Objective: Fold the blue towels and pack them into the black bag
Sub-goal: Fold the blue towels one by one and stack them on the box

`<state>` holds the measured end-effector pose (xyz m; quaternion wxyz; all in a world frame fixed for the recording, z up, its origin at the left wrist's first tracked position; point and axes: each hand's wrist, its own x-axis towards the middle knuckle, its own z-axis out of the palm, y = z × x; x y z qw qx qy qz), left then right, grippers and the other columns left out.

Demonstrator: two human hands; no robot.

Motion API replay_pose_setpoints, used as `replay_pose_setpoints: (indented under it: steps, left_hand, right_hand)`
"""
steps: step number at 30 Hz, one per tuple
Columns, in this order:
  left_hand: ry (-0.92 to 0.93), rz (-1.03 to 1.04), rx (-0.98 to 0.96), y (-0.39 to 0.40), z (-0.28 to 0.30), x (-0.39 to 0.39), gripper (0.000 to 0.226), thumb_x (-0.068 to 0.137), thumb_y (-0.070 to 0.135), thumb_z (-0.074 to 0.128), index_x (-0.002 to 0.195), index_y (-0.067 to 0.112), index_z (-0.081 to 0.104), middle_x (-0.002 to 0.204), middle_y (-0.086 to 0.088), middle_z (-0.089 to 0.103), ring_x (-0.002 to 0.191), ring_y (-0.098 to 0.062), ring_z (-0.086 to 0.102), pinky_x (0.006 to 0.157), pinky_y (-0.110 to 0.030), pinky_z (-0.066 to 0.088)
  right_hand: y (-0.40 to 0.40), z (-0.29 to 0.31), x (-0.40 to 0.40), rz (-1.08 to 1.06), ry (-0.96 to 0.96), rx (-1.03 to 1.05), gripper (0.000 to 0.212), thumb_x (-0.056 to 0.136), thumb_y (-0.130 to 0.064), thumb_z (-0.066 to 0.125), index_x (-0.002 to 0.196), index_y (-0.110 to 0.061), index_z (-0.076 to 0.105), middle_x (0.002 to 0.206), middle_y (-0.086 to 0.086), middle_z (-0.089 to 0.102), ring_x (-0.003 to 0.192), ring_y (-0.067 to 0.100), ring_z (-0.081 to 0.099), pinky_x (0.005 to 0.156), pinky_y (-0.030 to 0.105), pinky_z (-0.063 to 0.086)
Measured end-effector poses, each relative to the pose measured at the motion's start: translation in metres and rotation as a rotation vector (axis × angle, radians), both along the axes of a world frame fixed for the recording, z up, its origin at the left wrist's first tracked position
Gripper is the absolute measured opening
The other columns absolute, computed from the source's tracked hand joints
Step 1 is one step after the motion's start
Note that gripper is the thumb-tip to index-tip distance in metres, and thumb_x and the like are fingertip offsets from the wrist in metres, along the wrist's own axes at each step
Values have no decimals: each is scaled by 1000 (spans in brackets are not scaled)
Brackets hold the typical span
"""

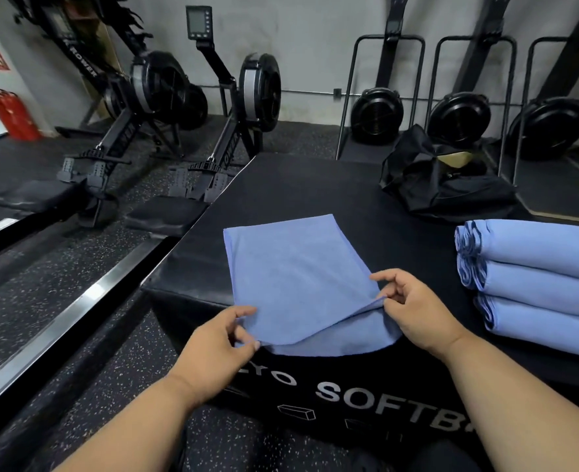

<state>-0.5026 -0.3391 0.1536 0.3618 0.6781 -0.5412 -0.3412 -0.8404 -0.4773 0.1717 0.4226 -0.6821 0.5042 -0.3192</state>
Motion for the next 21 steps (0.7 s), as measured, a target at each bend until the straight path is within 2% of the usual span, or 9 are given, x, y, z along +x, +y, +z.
replay_pose_setpoints:
  steps: [3,7,9,11,13,15,16,18,21]
  left_hand:
    - [60,-8,19,3,-6,-7,49,88,12,82,126,35,61,76,3,71,72,-6,65,83,-22,54]
    - [441,171,34,1,-11,-18,40,91,11,79,126,19,63,69,-4,63,74,-13,63,80,-20,51]
    - [608,325,56,2,-9,-22,14,92,9,72,104,14,67,74,-8,64,75,-18,60,75,-28,48]
    - [688,378,135,1,-12,-23,17,81,18,75,81,17,58,77,-8,59,78,-23,53,68,-29,44]
    - [727,412,227,0,-19,-25,26,85,17,77,106,15,62,93,-4,68,93,-23,63,75,-32,48]
    - [741,457,292,-3,-35,-25,70,93,17,76,152,18,40,124,-5,67,127,-26,60,97,-41,46]
    - [744,454,300,-5,-42,-25,81,93,18,76,160,21,30,133,-6,64,134,-27,56,103,-42,42]
    - [758,442,321,-8,-48,-29,81,95,20,76,160,21,29,138,-8,63,134,-26,56,105,-42,41]
    - [811,448,356,-13,-53,-34,49,99,24,69,143,18,48,121,-4,72,121,-24,63,100,-40,46]
  right_hand:
    - [3,1,-4,-21,-18,6,42,89,11,51,103,-24,69,81,-5,63,72,12,55,74,29,44]
    - [5,-1,-10,-32,-5,16,36,89,9,55,97,-24,68,75,-7,62,70,11,55,75,32,45]
    - [7,0,-9,-29,-3,12,38,88,9,55,101,-25,68,76,-5,64,71,11,56,76,30,45]
    - [12,2,-6,10,20,9,43,88,10,55,107,-27,67,81,-2,70,73,9,60,78,24,47]
    - [16,2,-4,59,77,-7,47,88,7,56,111,-33,66,87,-4,73,80,8,63,80,17,47]
    - [20,1,-4,82,128,-34,50,88,4,57,114,-38,65,91,-8,72,87,5,62,82,12,45]
    - [21,0,-5,85,147,-51,51,88,4,57,116,-39,65,92,-10,71,91,3,60,82,10,43]
    - [22,-2,-8,80,186,-79,54,88,4,56,116,-42,65,95,-18,69,97,2,58,82,10,41]
    - [20,-5,-14,52,198,-97,55,88,5,56,112,-43,67,98,-17,68,98,1,58,81,10,41]
